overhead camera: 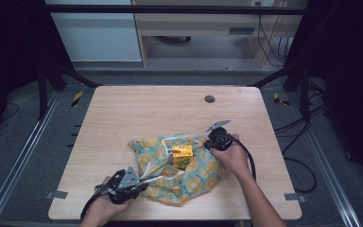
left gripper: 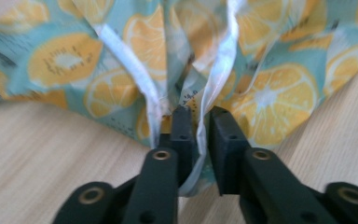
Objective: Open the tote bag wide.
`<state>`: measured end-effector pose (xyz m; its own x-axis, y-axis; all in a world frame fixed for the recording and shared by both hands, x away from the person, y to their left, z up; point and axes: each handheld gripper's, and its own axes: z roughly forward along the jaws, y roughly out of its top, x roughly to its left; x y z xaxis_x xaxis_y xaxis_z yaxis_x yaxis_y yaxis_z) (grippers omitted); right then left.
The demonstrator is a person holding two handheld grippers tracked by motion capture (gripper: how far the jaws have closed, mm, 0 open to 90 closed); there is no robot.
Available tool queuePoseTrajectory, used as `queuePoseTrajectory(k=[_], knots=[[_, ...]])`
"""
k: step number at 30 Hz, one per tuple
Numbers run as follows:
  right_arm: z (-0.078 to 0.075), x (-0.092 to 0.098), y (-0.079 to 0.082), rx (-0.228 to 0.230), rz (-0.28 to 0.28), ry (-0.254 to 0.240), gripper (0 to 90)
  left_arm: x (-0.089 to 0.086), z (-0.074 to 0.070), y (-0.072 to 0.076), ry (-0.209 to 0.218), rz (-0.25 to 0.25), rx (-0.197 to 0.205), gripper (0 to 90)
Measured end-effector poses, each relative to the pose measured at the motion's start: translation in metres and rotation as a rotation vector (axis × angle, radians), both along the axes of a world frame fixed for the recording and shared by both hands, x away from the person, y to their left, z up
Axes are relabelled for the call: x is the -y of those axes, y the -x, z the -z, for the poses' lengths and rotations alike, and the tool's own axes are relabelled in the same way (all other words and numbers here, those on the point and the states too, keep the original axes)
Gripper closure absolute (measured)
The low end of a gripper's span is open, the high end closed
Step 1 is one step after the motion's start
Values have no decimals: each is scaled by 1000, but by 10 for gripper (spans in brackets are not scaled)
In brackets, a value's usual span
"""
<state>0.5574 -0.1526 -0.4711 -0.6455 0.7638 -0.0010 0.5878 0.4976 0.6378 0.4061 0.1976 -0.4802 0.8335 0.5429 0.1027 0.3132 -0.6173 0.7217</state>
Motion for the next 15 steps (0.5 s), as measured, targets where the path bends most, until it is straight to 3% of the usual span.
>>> queuePoseTrajectory(k=[2,5,7,15], knots=[[-10,6,3,33,32,-30,585,-1,-5,4,23,-16,29,645],[-20,11,6,64,54,-72,482,-1,-8,5,35,-24,46,565],[-26,13,8,83,61,-70,398,-1,-11,6,59,-33,59,505],[-55,11,18,154,54,-98,312,-3,-22,1,114,-61,77,372]])
